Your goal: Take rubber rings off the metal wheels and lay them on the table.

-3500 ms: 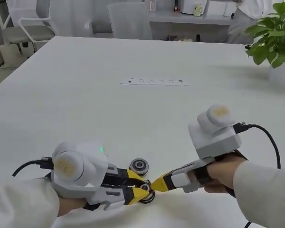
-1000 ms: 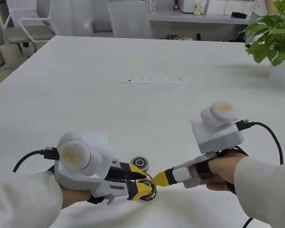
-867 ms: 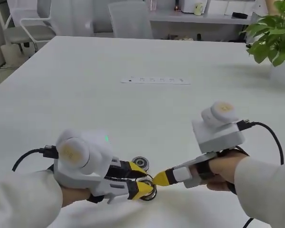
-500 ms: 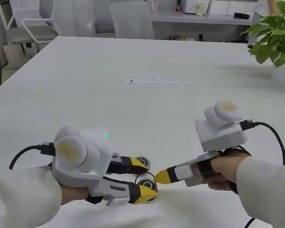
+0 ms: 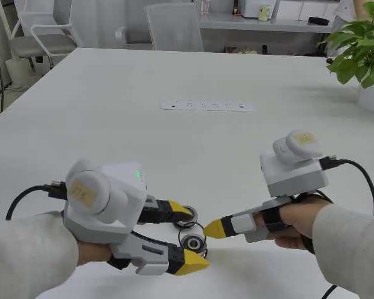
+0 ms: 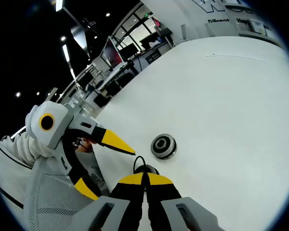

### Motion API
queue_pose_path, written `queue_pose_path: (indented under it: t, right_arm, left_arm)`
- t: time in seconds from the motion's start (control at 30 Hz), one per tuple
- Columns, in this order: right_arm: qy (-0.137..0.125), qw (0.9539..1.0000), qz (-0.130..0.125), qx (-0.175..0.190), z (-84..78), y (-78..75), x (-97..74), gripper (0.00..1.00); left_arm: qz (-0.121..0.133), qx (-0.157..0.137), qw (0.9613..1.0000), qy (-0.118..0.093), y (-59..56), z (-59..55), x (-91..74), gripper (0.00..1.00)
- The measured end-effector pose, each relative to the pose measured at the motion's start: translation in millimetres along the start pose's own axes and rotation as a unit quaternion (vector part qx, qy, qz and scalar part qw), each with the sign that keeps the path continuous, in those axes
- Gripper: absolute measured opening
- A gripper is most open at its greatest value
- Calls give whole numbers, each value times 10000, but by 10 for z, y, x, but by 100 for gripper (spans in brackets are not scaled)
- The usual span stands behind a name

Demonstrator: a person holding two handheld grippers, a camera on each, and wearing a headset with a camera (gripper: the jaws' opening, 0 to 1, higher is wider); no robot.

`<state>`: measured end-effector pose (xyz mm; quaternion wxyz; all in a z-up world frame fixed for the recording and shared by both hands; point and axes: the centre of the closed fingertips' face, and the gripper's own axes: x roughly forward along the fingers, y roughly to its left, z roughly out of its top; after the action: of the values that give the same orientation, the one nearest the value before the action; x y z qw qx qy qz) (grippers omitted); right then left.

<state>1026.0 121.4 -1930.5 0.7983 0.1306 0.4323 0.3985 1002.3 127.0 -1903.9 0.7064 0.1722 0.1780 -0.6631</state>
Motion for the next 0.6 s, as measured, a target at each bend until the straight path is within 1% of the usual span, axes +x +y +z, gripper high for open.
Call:
queue_pose_path:
  t: [0.1, 0.23, 0.47, 0.6]
  right_arm:
    - [-13, 10000, -7, 3, 3, 0, -4, 0]
    - [-9, 9999, -63, -104, 11, -6, -14, 0]
    - [-5, 9998, -90, -179, 12, -4, -25, 0]
    - [-29, 9998, -86, -186, 21, -8, -35, 0]
  left_arm:
    - [-7, 57, 10000, -13, -10, 25, -19, 49]
    - [-27, 90, 10000, 29, -21, 15, -43, 55]
    - [-2, 80, 10000, -12, 1, 50, -103, 59]
    - [18, 113, 9999, 13, 17, 49, -159, 60]
